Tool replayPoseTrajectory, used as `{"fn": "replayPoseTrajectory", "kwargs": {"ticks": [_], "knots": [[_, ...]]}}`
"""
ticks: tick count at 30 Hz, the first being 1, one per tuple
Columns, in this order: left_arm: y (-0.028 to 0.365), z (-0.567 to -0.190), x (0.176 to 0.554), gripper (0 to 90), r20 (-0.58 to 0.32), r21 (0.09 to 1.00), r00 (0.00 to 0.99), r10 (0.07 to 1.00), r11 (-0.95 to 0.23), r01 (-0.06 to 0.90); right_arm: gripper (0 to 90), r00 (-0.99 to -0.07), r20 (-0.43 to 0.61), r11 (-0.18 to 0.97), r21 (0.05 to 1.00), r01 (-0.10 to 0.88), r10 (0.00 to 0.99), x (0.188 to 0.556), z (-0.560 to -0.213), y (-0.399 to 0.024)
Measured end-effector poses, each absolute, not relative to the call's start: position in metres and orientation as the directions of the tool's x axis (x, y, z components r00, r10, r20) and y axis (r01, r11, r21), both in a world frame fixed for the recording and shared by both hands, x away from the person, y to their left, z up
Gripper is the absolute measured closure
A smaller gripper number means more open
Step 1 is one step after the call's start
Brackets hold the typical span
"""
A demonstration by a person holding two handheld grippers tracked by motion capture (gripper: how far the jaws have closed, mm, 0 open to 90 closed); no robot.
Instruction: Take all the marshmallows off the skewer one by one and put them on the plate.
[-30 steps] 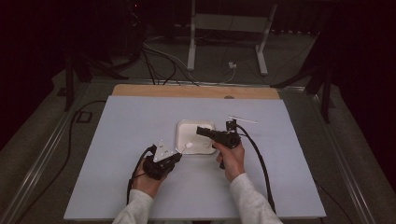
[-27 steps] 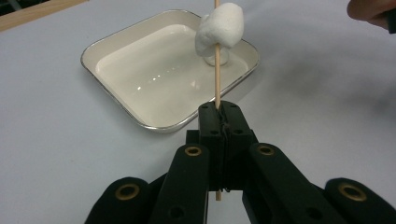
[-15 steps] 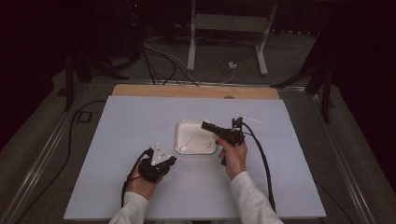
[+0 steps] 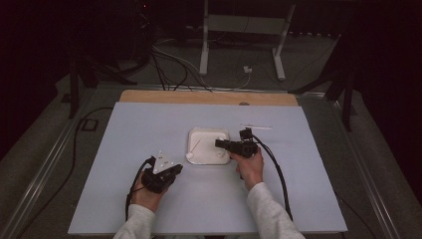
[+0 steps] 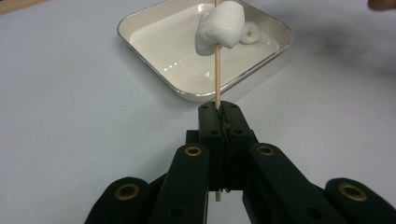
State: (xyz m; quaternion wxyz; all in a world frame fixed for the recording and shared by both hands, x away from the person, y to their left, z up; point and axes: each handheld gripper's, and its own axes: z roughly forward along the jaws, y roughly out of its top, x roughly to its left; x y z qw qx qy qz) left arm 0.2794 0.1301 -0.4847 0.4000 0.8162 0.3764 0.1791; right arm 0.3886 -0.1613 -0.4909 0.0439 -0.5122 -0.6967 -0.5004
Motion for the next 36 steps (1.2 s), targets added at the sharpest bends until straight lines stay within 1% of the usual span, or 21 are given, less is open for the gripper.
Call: {"fn": "replayPoseTrajectory", "kwargs": {"ticks": [5, 10, 11, 17, 24, 28, 32, 36], "knots": [[0.126, -0.483, 0.282, 90.0, -0.011, 0.789, 0.654, 0.756, -0.396, 0.47, 68.8, -0.468, 0.572, -0.004, 0.636, 0.772, 0.674, 0.39, -0.495, -0.161], [0.12, -0.482, 0.285, 90.0, -0.015, 0.79, 0.655, 0.755, -0.393, 0.471, 66.7, -0.462, 0.571, 0.016, 0.617, 0.787, 0.679, 0.391, -0.499, -0.159], [0.12, -0.482, 0.286, 90.0, -0.016, 0.79, 0.656, 0.755, -0.392, 0.471, 64.8, -0.462, 0.575, 0.018, 0.613, 0.79, 0.675, 0.392, -0.5, -0.158], [0.117, -0.483, 0.289, 90.0, -0.022, 0.788, 0.659, 0.752, -0.392, 0.474, 46.7, -0.461, 0.598, 0.016, 0.599, 0.8, 0.656, 0.393, -0.5, -0.159], [0.116, -0.484, 0.291, 90.0, -0.036, 0.79, 0.652, 0.757, -0.378, 0.483, 36.6, -0.472, 0.62, -0.006, 0.61, 0.792, 0.627, 0.391, -0.493, -0.163], [0.114, -0.484, 0.293, 90.0, -0.042, 0.792, 0.649, 0.759, -0.371, 0.484, 29.1, -0.493, 0.622, 0.002, 0.62, 0.785, 0.609, 0.387, -0.489, -0.161], [0.112, -0.482, 0.294, 90.0, -0.04, 0.795, 0.65, 0.759, -0.37, 0.481, 24.4, -0.516, 0.627, 0.015, 0.627, 0.779, 0.584, 0.383, -0.486, -0.158], [0.108, -0.478, 0.296, 90.0, -0.037, 0.802, 0.651, 0.758, -0.366, 0.473, 22.5, -0.535, 0.636, 0.016, 0.635, 0.772, 0.556, 0.379, -0.482, -0.156]]}}
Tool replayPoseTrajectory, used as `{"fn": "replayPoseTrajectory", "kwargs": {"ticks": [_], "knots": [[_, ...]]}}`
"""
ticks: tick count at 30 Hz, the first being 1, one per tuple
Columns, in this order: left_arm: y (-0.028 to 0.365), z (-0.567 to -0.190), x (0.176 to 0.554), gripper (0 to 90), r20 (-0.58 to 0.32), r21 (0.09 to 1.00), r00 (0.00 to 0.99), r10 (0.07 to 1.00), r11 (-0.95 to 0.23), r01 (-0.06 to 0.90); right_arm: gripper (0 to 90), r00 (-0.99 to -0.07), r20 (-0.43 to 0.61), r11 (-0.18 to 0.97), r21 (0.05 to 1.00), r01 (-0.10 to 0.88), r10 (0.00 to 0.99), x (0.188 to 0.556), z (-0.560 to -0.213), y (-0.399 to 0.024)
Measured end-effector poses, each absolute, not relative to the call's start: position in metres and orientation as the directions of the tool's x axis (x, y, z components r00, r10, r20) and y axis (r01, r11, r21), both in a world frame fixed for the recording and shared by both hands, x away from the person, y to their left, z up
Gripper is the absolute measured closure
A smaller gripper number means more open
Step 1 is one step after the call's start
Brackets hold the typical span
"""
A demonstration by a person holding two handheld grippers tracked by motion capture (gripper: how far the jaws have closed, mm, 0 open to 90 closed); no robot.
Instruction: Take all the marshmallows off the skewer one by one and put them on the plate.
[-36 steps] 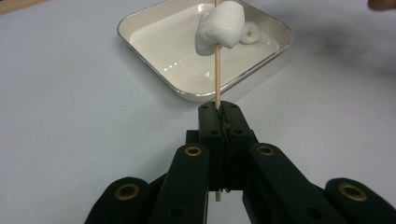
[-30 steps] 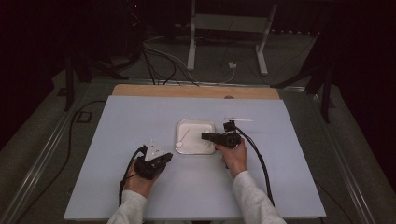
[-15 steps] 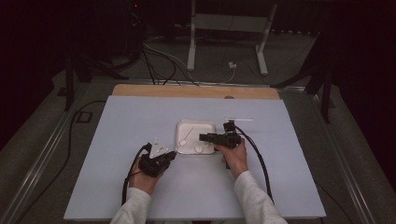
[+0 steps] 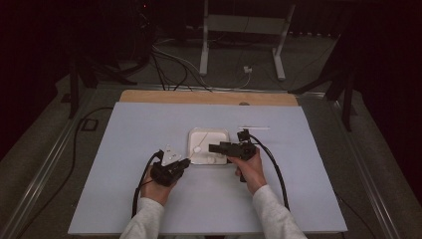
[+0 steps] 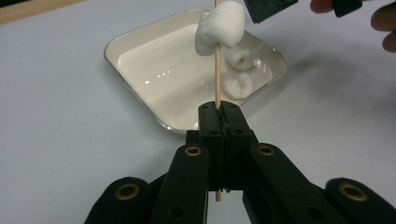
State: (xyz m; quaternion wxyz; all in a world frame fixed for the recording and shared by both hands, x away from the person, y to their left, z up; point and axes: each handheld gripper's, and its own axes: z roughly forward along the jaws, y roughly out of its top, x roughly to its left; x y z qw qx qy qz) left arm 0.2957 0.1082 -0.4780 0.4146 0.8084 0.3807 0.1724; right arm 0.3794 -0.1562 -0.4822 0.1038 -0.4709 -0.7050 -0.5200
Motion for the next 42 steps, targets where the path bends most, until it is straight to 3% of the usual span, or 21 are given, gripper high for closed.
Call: {"fn": "replayPoseTrajectory", "kwargs": {"ticks": [10, 42], "knots": [[0.098, -0.469, 0.3, 90.0, -0.041, 0.819, 0.65, 0.759, -0.347, 0.457, 27.0, -0.567, 0.648, 0.02, 0.65, 0.76, 0.508, 0.37, -0.475, -0.146], [0.081, -0.468, 0.299, 90.0, -0.1, 0.841, 0.651, 0.752, -0.286, 0.46, 74.9, -0.583, 0.677, 0.0, 0.653, 0.758, 0.449, 0.365, -0.479, -0.128]]}}
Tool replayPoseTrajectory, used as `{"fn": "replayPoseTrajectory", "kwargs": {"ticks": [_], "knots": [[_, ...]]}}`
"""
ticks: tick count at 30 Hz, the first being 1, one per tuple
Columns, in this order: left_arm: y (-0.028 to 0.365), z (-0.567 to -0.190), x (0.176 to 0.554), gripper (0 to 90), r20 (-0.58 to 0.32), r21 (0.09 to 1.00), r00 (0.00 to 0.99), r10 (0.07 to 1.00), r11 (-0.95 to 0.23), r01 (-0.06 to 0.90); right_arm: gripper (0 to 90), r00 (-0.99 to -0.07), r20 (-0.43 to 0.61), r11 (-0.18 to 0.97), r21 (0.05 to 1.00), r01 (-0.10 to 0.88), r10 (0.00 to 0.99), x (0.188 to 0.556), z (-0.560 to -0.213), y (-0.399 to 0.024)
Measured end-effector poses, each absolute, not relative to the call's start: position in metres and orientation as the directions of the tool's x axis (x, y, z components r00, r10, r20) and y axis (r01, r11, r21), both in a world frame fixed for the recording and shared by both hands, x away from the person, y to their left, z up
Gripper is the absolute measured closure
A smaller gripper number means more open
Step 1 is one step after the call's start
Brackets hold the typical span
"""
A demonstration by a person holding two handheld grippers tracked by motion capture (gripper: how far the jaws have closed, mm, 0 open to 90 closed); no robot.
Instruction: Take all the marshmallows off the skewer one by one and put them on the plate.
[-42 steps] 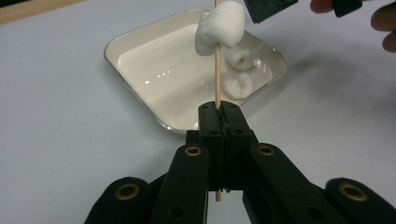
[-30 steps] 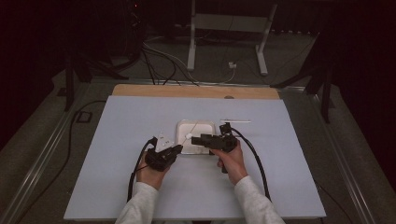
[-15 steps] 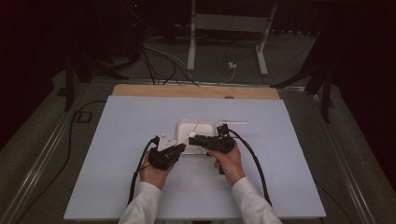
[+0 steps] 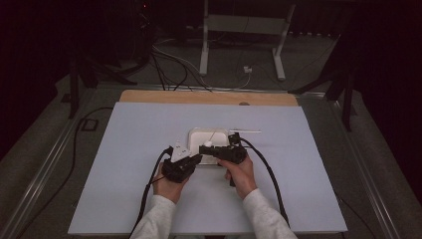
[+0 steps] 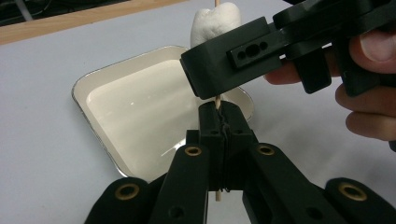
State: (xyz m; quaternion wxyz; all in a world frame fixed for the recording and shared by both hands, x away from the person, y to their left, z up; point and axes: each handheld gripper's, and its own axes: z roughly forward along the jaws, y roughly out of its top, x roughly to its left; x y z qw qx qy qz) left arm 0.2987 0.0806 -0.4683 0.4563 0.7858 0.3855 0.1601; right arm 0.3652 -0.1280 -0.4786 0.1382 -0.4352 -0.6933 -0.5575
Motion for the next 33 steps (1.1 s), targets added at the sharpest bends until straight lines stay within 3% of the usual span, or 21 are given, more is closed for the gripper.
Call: {"fn": "replayPoseTrajectory", "kwargs": {"ticks": [16, 33], "knots": [[0.083, -0.471, 0.295, 90.0, -0.122, 0.839, 0.635, 0.763, -0.262, 0.476, 78.3, -0.574, 0.676, -0.063, 0.671, 0.739, 0.463, 0.364, -0.476, -0.127], [0.089, -0.475, 0.289, 90.0, -0.089, 0.825, 0.63, 0.771, -0.298, 0.481, 78.7, -0.555, 0.688, -0.099, 0.665, 0.74, 0.468, 0.367, -0.477, -0.127]]}}
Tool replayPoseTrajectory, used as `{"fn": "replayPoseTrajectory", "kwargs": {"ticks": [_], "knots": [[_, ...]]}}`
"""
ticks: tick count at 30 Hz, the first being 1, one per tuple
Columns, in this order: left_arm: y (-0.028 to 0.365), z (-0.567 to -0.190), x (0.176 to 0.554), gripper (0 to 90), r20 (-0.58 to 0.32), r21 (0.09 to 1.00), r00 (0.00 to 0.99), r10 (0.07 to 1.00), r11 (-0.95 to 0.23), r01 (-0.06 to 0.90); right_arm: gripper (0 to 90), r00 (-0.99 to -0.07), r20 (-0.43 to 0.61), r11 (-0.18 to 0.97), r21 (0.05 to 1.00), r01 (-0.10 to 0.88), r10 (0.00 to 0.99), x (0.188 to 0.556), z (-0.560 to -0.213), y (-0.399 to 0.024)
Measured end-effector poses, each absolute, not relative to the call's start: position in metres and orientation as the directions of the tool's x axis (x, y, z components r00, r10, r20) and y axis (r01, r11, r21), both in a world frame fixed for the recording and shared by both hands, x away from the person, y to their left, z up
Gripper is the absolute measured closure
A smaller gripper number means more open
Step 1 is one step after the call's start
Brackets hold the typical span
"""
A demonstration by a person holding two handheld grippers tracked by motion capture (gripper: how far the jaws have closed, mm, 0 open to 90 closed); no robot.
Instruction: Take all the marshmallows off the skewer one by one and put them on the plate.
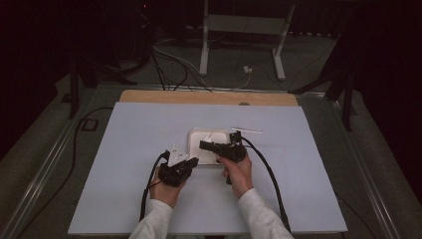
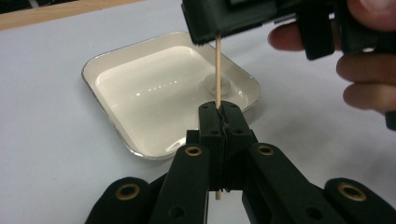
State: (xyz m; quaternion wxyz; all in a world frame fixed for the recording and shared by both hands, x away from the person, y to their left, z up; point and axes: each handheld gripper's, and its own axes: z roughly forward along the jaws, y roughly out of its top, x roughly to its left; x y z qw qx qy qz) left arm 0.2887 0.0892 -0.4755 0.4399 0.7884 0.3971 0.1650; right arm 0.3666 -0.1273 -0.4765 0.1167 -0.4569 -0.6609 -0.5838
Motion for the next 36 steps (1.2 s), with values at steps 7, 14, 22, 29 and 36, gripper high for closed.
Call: {"fn": "replayPoseTrajectory", "kwargs": {"ticks": [7, 14, 22, 29, 36], "knots": [[0.093, -0.481, 0.285, 90.0, -0.079, 0.813, 0.631, 0.772, -0.317, 0.489, 79.2, -0.536, 0.704, -0.112, 0.648, 0.753, 0.466, 0.374, -0.476, -0.133], [0.097, -0.482, 0.284, 90.0, -0.078, 0.812, 0.623, 0.779, -0.313, 0.492, 78.7, -0.523, 0.715, -0.119, 0.635, 0.763, 0.463, 0.378, -0.479, -0.13], [0.101, -0.484, 0.283, 90.0, -0.08, 0.805, 0.613, 0.786, -0.312, 0.505, 78.3, -0.51, 0.722, -0.122, 0.624, 0.771, 0.468, 0.382, -0.483, -0.127], [0.104, -0.484, 0.282, 90.0, -0.076, 0.803, 0.608, 0.79, -0.313, 0.507, 78.3, -0.505, 0.729, -0.126, 0.618, 0.776, 0.463, 0.384, -0.483, -0.124], [0.106, -0.485, 0.28, 90.0, -0.069, 0.796, 0.602, 0.796, -0.32, 0.513, 77.8, -0.487, 0.744, -0.134, 0.599, 0.789, 0.458, 0.386, -0.487, -0.123]]}}
